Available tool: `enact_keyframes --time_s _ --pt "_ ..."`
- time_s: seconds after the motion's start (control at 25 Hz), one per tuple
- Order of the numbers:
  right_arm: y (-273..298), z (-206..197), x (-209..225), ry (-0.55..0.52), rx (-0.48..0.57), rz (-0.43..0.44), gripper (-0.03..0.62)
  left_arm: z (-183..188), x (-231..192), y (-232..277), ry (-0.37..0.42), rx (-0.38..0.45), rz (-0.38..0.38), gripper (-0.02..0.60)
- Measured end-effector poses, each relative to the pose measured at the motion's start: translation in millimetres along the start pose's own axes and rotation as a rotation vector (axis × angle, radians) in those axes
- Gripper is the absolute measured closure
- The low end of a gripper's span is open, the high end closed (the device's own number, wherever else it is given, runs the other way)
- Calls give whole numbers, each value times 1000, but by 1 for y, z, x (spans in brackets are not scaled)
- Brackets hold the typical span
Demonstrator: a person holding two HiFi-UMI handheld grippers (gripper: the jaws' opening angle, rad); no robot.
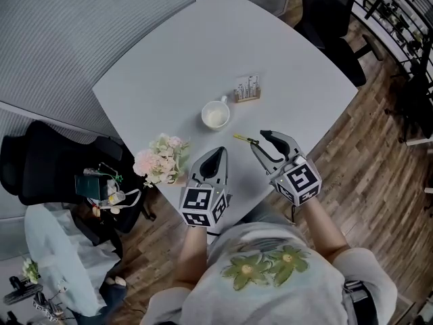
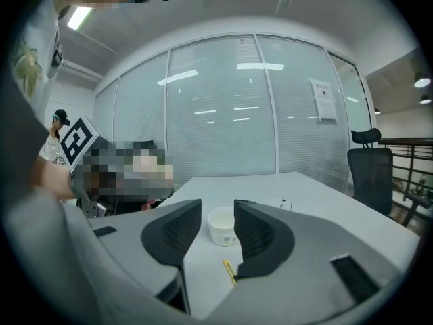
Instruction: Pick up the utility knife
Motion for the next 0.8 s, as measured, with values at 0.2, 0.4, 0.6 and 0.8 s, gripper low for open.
enact_keyframes --time_s 0.2,0.4,0.6,0.8 --pt "11 -9 5 -5 -32 3 436 -5 -3 6 -9 -12 3 581" --pt "19 -19 11 -9 -60 4 436 -8 -5 10 -14 -18 -1 581" --pt "29 -31 16 -24 -92 4 436 -13 -9 14 -18 -27 -3 581" --pt "38 -46 22 -35 -143 3 436 -16 -13 18 -25 -37 -1 580"
Point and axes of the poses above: the fingertips, and each gripper's own axes: y forward along the fingers, x to its right, z out of its top, the point moved 2 cm from there along -y, backward along the fingers, and after that the axes turned 12 degrees about y, right-handed, at the moved point
